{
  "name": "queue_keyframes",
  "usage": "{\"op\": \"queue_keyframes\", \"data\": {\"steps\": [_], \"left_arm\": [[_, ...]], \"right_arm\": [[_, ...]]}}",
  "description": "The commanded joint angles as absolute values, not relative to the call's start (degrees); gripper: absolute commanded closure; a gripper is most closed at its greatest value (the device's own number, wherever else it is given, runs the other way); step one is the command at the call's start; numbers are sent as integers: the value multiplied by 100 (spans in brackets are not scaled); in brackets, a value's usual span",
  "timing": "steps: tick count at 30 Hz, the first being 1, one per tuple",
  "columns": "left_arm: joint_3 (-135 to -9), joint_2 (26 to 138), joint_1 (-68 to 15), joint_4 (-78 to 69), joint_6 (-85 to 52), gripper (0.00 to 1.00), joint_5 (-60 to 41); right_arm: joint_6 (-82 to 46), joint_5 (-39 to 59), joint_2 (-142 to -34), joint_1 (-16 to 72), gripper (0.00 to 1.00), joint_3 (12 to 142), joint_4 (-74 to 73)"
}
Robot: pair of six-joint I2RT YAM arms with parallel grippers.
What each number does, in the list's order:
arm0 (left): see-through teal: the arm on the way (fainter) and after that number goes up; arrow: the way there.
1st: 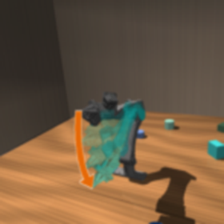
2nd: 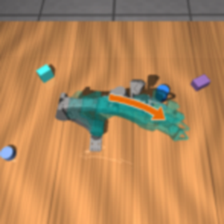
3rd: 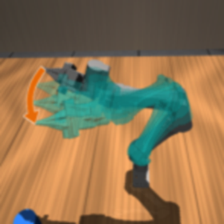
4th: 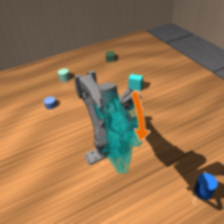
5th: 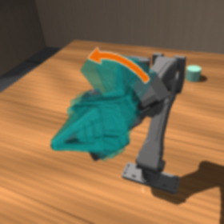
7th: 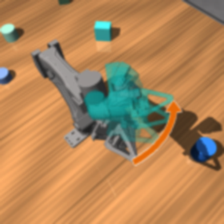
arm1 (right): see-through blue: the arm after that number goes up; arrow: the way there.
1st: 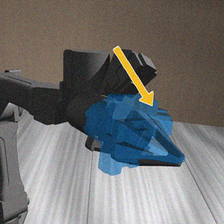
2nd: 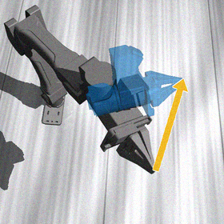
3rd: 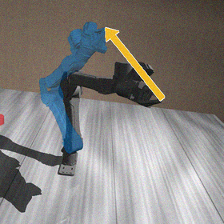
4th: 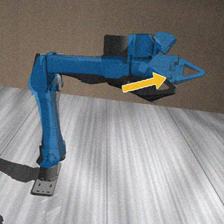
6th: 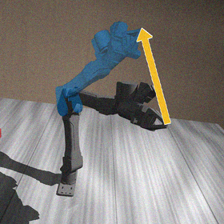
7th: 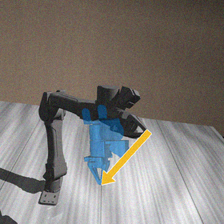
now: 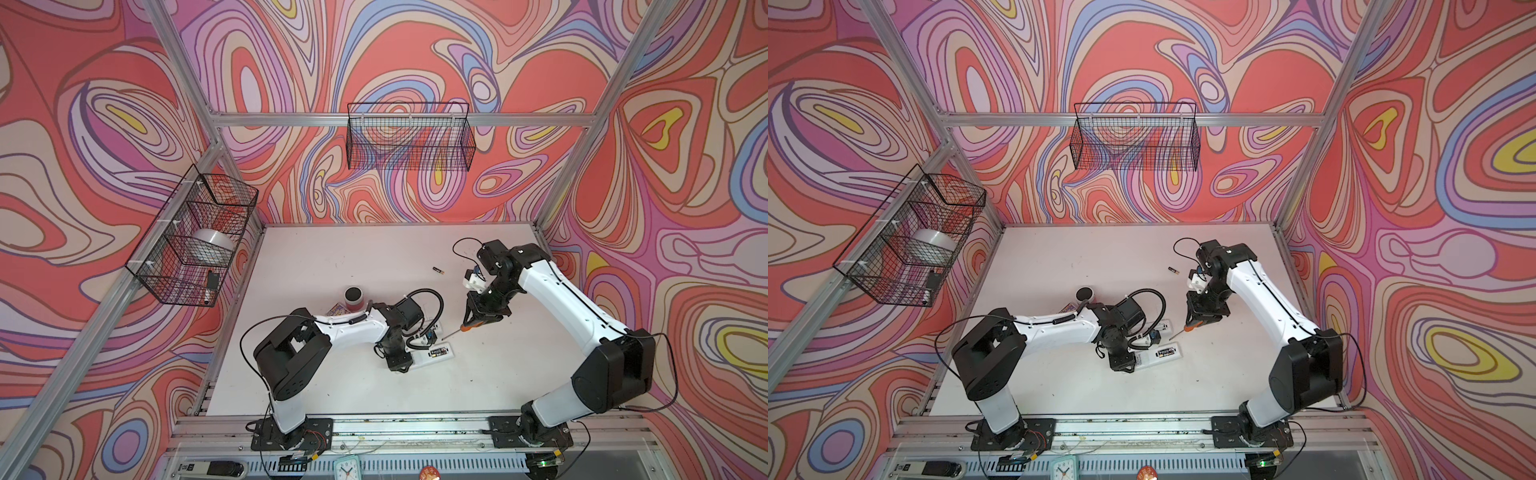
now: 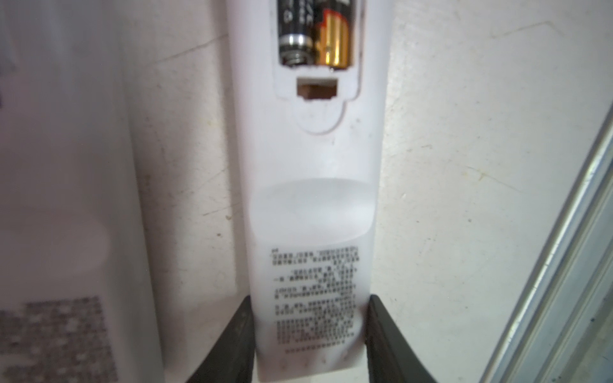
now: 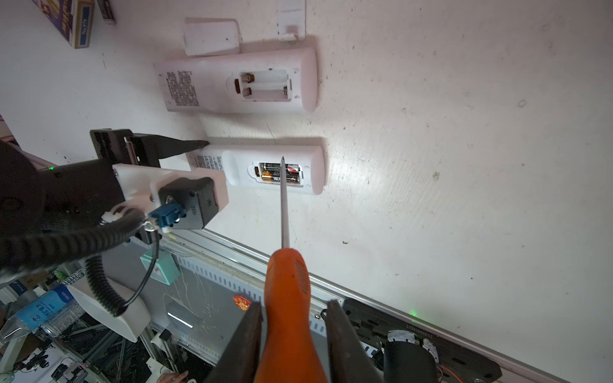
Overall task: Unload the batteries from the remote control
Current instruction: 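Bring the screwdriver tip toward the batteries with the right gripper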
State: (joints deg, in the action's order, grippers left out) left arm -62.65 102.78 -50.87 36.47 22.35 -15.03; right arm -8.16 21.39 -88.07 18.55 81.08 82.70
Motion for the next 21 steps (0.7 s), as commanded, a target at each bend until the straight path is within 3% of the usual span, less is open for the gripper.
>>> {"op": "queue_keyframes", "data": {"steps": [1,10,13,17,21], "left_arm": [[-6211,10495,-4959,4278,2561,71,-1203],[-6204,10468,-4580,4359,2872,72,-1315],[-6236,10468,-4487,4398,2956,72,-1349],[-6293,10510,-4483,4456,3016,72,-1329],[-6279,10511,-4483,4412,3030,72,-1391]], "right_arm": [[-682,2145,-8531,1998,88,8069,8347],[-203,2330,-8357,2257,87,8334,7870],[1249,2299,-8551,2290,86,8756,8327],[1993,1279,-8578,2398,87,8710,8670],[2183,1874,-8431,2393,87,8420,8576]]}}
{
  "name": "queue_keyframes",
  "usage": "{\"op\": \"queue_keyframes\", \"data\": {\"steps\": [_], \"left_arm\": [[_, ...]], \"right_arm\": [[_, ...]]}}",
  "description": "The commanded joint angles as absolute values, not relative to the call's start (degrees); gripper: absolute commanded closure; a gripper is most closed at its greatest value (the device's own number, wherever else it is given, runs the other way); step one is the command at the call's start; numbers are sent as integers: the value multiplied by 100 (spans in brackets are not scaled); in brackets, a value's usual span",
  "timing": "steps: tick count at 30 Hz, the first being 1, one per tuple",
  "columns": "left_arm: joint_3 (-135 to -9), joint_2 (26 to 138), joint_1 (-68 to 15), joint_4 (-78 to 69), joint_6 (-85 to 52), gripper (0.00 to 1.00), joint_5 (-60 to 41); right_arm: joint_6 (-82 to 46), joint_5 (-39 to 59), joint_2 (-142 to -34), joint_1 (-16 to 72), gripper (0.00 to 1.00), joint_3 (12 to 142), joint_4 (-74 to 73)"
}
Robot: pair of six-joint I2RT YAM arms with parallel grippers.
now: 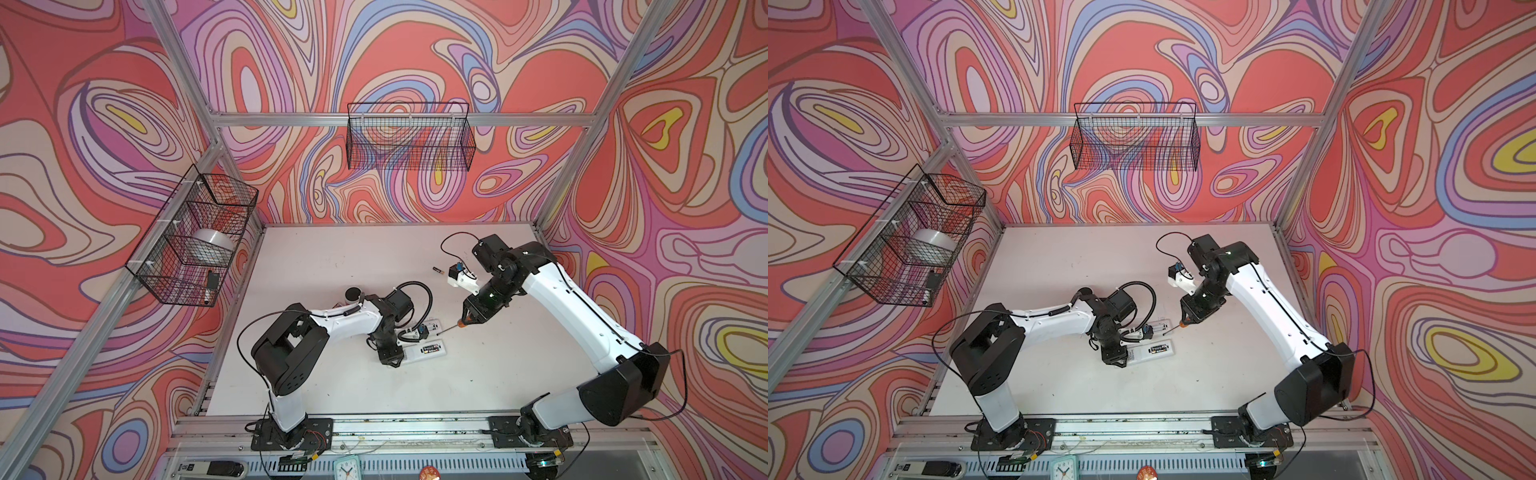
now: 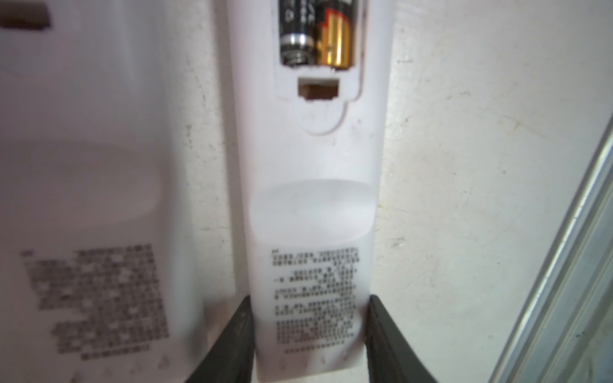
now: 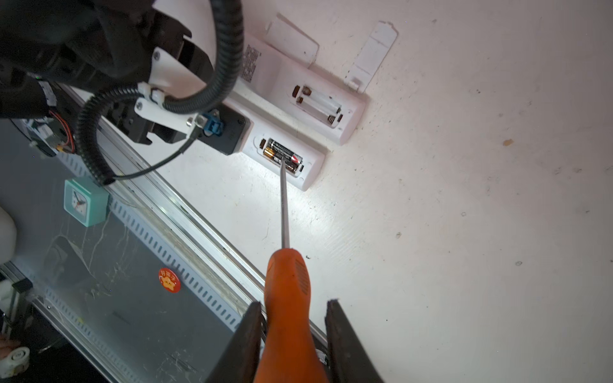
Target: Unload the batteries from the remote control
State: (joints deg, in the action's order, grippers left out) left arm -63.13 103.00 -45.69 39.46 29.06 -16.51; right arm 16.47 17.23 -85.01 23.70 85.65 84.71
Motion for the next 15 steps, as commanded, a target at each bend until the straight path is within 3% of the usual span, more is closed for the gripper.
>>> {"op": "queue_keyframes", "data": {"steps": [1,15], "left_arm": [[-6283,10523,-4490,4420,3049,72,-1405],[-6288,10538,-4491,4421,3076,72,-1399]], "right_arm": [[2200,1904,-8398,2397,87,8376,8522],[2084,1824,-8563,2404,88,7990,8069]]}}
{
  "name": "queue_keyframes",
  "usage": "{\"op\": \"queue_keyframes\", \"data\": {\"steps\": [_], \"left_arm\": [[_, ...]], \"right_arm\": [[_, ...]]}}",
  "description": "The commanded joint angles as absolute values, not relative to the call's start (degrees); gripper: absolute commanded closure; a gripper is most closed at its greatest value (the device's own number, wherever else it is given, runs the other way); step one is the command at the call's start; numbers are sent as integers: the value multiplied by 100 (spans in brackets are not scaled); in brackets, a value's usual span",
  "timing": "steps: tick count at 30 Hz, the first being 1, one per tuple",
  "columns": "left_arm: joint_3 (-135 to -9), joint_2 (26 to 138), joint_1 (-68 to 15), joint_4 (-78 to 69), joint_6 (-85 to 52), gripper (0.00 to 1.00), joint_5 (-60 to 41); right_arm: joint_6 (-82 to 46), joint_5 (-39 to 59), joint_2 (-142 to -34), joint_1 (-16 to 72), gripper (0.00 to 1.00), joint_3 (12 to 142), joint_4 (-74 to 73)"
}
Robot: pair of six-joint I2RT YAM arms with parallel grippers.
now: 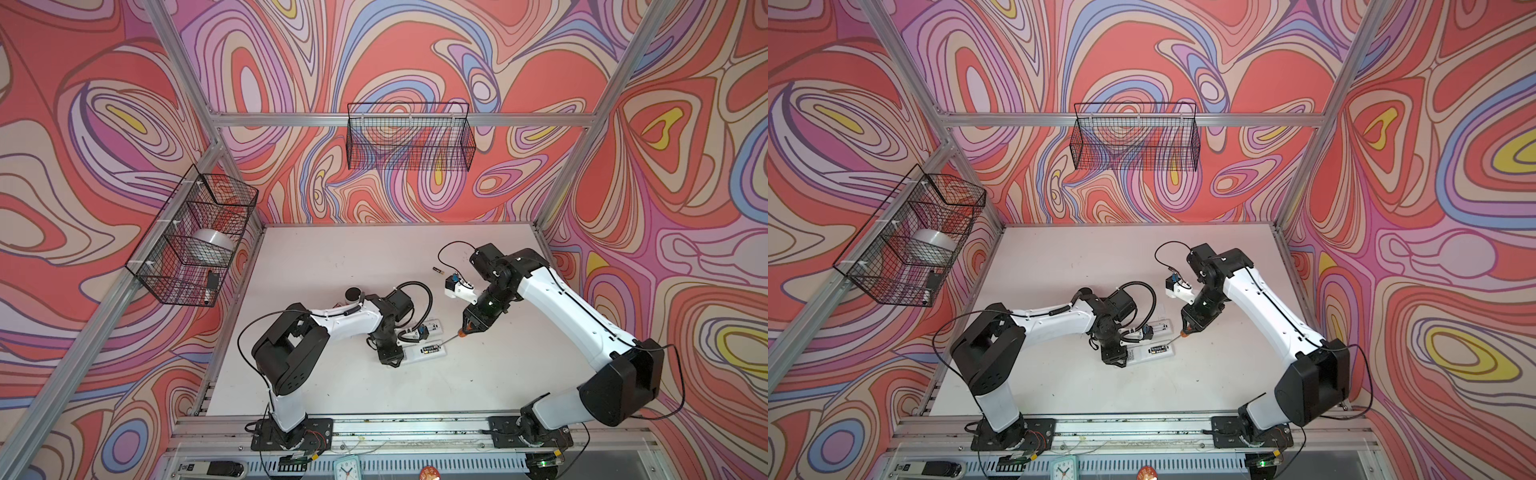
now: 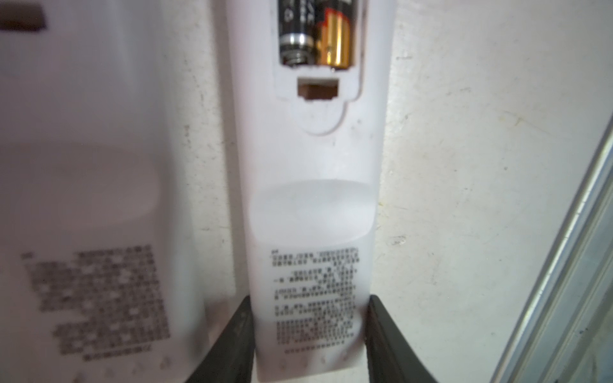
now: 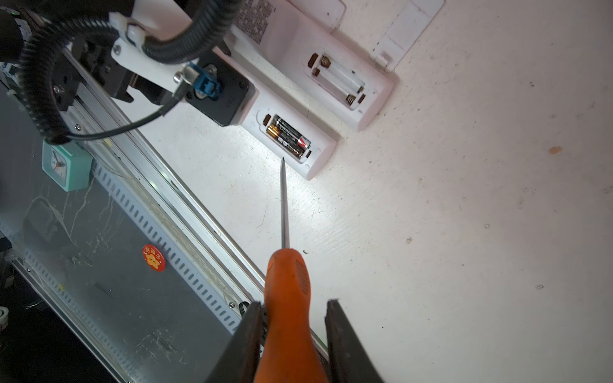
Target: Unload the batteries from the remote control
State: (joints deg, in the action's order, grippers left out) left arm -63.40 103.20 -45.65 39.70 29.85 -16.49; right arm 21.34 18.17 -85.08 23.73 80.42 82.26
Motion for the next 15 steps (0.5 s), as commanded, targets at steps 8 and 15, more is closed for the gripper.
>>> {"op": "queue_keyframes", "data": {"steps": [8,15], "left_arm": [[-6323,10572,-4491,4438,3045,72,-1391],[-6357,10588,-4491,4456,3032,72,-1413]], "right_arm": [[1881,1646,-8627,2404,89,7815,7991],[1728,1571,-8671,2399,89,7725,7842]]}}
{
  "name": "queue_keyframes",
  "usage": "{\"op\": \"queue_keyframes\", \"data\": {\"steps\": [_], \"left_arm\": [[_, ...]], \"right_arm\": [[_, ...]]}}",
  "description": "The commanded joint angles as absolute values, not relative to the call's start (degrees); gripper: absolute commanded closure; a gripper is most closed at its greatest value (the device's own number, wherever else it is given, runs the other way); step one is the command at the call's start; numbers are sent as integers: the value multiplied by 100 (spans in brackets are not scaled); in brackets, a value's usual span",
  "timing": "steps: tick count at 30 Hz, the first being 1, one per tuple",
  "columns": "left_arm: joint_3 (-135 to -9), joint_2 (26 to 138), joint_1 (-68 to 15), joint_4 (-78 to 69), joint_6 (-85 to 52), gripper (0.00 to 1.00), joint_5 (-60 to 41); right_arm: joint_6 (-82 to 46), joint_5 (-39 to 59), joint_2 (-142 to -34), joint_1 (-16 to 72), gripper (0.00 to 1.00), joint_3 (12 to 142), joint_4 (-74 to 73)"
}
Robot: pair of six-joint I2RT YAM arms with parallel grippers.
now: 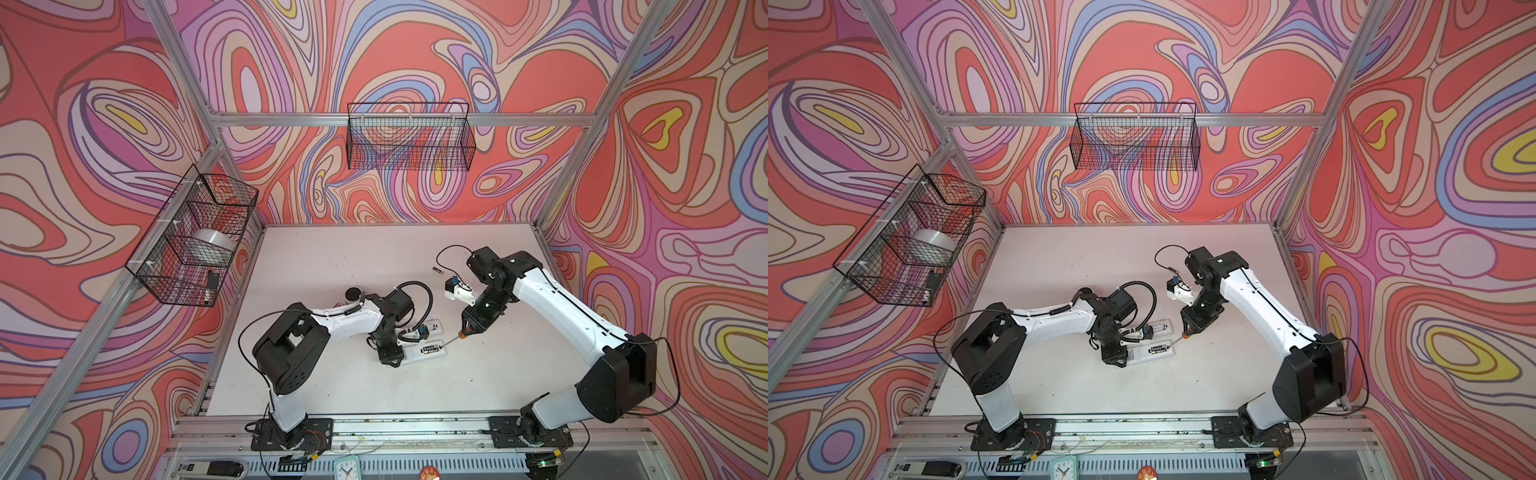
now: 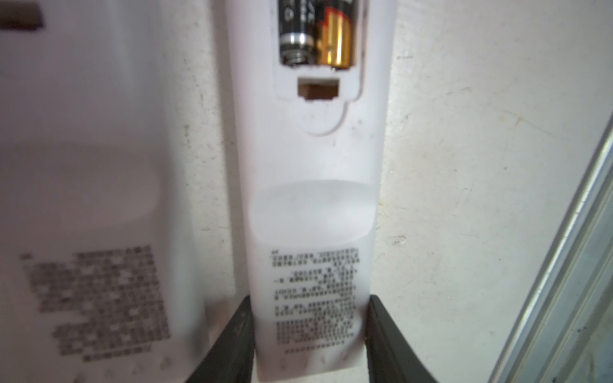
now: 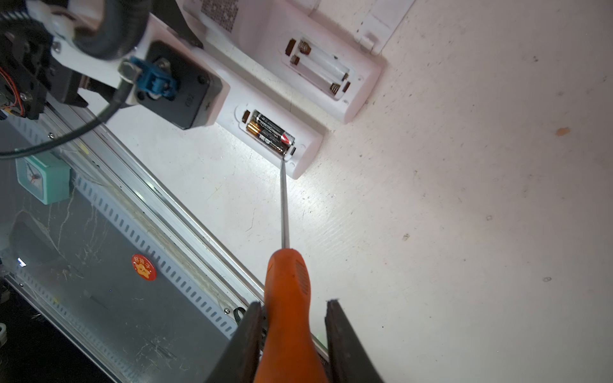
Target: Unload the batteries from the remote control
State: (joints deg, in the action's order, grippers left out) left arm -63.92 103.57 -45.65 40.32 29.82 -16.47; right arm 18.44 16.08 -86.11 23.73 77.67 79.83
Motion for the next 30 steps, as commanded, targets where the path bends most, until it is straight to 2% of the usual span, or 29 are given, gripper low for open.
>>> {"op": "queue_keyframes", "data": {"steps": [1,20,30], "left_arm": [[-6357,10588,-4491,4453,3037,72,-1413],[-6365,10648,-4490,4453,3032,73,-1455],[-6363,10667,-4491,4430,3015,74,-1467]], "right_arm": [[1715,1556,-8682,2399,89,7710,7822],[1712,1650,-8873,2399,89,7550,7677],[1652,2434,-9110,2396,91,7917,7875]]}}
